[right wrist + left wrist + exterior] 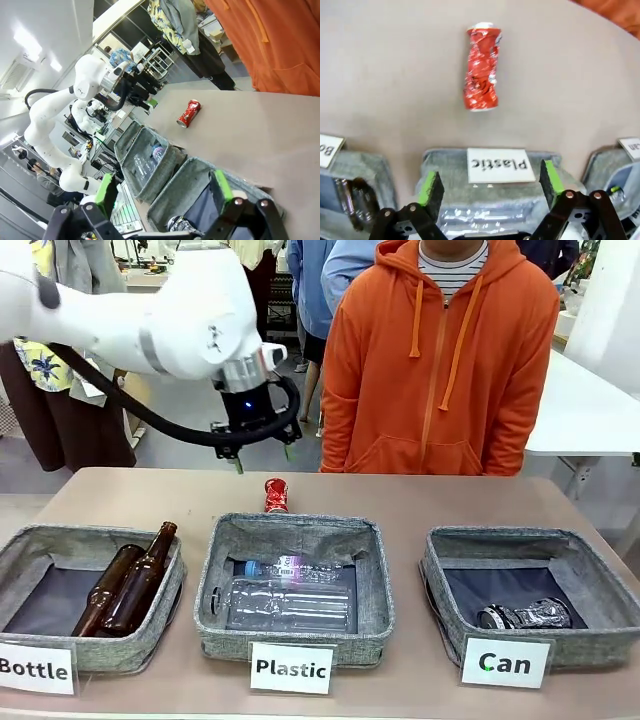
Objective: Sort the can waste into the basket.
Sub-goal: Pick up the can waste from the table and place it in the right Fabric basket.
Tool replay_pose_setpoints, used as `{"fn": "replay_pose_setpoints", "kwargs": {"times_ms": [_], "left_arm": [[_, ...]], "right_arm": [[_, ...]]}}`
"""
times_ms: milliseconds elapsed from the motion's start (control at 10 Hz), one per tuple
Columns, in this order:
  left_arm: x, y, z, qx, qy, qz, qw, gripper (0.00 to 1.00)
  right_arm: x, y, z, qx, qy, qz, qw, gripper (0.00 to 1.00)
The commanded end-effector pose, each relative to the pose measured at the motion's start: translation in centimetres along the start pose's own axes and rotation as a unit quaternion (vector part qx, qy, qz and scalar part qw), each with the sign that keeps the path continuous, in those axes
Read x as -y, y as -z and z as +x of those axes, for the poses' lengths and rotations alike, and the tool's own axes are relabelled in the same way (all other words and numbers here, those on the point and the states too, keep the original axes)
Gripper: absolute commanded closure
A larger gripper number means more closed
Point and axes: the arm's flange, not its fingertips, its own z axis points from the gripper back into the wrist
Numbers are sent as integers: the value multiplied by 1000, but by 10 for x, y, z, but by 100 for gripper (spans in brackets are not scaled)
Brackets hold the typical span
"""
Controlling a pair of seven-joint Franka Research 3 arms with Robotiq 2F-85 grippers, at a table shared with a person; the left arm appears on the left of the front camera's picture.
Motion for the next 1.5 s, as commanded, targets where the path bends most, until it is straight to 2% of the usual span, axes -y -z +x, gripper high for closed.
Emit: {"fn": "replay_pose_setpoints", "kwargs": {"times_ms": [0, 200, 300, 400, 500, 800, 900, 1100, 1200, 1300, 1400], "left_arm": [[28, 16, -2, 63, -8, 8, 998, 0], [35, 34, -11, 79, 14, 59, 995, 0], [36, 38, -13, 98, 2, 131, 987, 0], [36, 37, -16, 80, -145, 239, 957, 0], [37, 40, -17, 76, 23, 64, 995, 0], [37, 40, -17, 76, 23, 64, 995, 0], [42, 39, -20, 92, 2, 91, 992, 0], [43, 49, 0, 58, 95, 72, 991, 0], [44, 53, 5, 51, 127, 68, 988, 0], [42, 56, 7, 48, 133, 81, 987, 0], [40, 59, 8, 23, 162, 81, 983, 0]], "right_arm": [[-2, 1, 3, 8, -4, 3, 1000, 0], [-2, 1, 3, 8, -4, 3, 1000, 0], [-2, 1, 3, 8, -4, 3, 1000, 0], [-2, 1, 3, 8, -4, 3, 1000, 0], [-2, 1, 3, 8, -4, 3, 1000, 0], [-2, 1, 3, 8, -4, 3, 1000, 0], [-2, 1, 3, 8, -4, 3, 1000, 0], [-2, 1, 3, 8, -4, 3, 1000, 0], [-2, 1, 3, 8, -4, 3, 1000, 0], [-2, 1, 3, 8, -4, 3, 1000, 0], [-2, 1, 3, 8, -4, 3, 1000, 0]]}}
